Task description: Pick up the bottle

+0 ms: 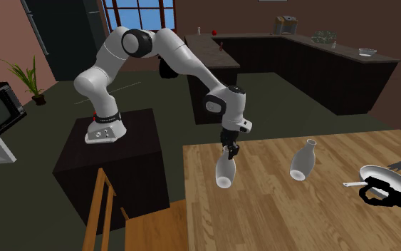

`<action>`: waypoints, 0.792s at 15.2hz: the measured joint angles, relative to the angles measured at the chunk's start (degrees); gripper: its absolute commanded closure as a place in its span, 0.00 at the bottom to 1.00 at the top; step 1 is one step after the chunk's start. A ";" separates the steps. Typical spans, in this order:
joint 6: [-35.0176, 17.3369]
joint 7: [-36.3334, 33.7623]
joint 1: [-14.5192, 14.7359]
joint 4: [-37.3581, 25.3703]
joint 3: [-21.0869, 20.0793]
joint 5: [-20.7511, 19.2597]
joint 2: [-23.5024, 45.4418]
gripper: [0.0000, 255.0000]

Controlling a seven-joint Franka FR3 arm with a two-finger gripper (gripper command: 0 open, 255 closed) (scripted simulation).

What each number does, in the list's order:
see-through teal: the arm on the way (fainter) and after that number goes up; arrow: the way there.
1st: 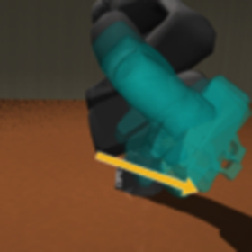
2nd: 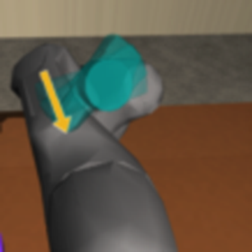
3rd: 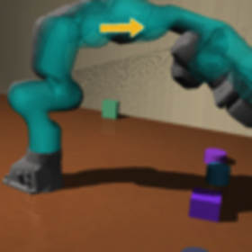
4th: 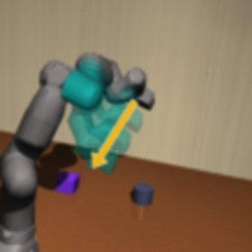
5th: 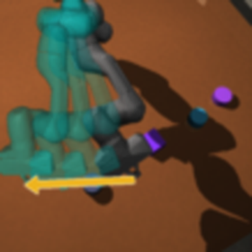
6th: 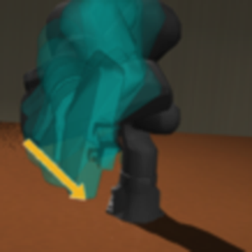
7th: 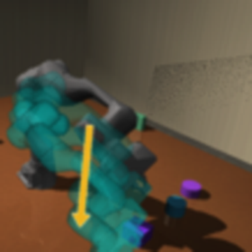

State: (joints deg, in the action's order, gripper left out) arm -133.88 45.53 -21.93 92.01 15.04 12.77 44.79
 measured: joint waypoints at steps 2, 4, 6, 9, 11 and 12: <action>0.66 -0.08 0.09 -0.01 0.14 -0.17 -0.53 1.00; 1.37 -0.19 0.28 0.27 0.35 -0.39 -1.51 1.00; 2.27 -0.40 0.52 0.37 0.57 -0.64 -2.52 1.00; 3.61 -0.47 0.70 0.72 0.95 -1.04 -4.22 1.00; 4.81 -0.65 0.83 0.35 1.17 -1.31 -5.07 1.00; 5.23 -0.69 0.91 0.46 1.28 -1.44 -5.60 1.00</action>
State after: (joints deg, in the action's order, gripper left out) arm -128.65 44.84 -21.02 92.46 16.31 11.32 39.19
